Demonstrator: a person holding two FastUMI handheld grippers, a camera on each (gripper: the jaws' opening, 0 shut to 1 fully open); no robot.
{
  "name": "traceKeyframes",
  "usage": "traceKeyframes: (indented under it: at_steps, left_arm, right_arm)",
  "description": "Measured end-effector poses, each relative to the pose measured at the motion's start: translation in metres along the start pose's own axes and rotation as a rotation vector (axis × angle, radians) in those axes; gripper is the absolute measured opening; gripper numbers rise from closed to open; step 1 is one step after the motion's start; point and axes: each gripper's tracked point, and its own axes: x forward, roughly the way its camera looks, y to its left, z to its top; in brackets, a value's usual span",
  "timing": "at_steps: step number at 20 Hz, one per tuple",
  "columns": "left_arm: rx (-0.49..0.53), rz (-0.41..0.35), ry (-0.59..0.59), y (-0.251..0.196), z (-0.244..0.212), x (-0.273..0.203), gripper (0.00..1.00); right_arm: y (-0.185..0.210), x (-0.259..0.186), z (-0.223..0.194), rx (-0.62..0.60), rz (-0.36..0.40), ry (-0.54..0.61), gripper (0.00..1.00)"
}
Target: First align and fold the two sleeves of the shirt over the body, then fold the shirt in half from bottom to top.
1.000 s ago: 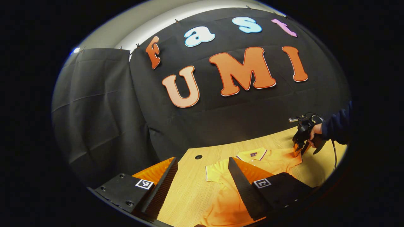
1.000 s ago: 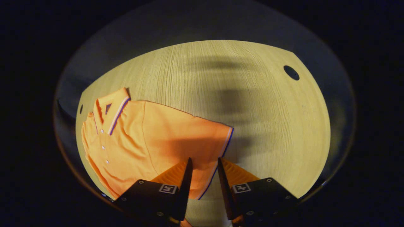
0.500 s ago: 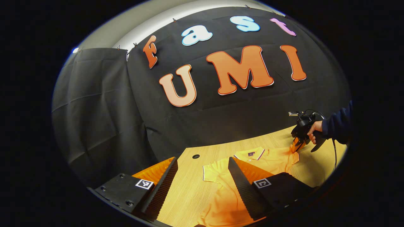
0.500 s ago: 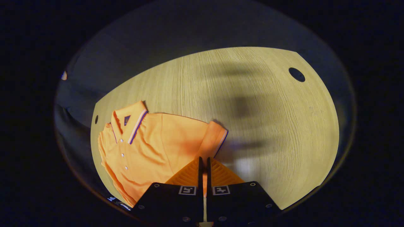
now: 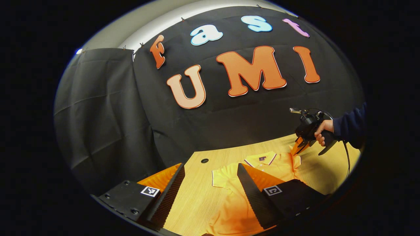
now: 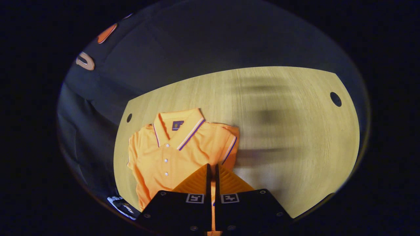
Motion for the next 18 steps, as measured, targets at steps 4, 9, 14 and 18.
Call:
traceKeyframes:
  at_steps: [4, 9, 14, 18]
  left_arm:
    - [-0.017, 0.022, 0.013, 0.007, -0.008, 0.003, 0.99]
    - [-0.068, 0.049, 0.034, 0.026, -0.019, 0.008, 0.99]
    - [-0.13, 0.047, 0.085, 0.052, -0.036, 0.035, 0.99]
    - [-0.143, -0.01, 0.086, 0.065, -0.039, 0.072, 0.99]
  right_arm:
    - [0.035, 0.001, -0.005, 0.028, 0.089, 0.035, 0.05]
    - [0.062, -0.009, -0.003, 0.049, 0.191, 0.037, 0.22]
    - [0.072, -0.045, 0.009, 0.026, 0.203, -0.069, 0.37]
    - [0.077, -0.094, 0.016, 0.004, 0.18, -0.201, 0.59]
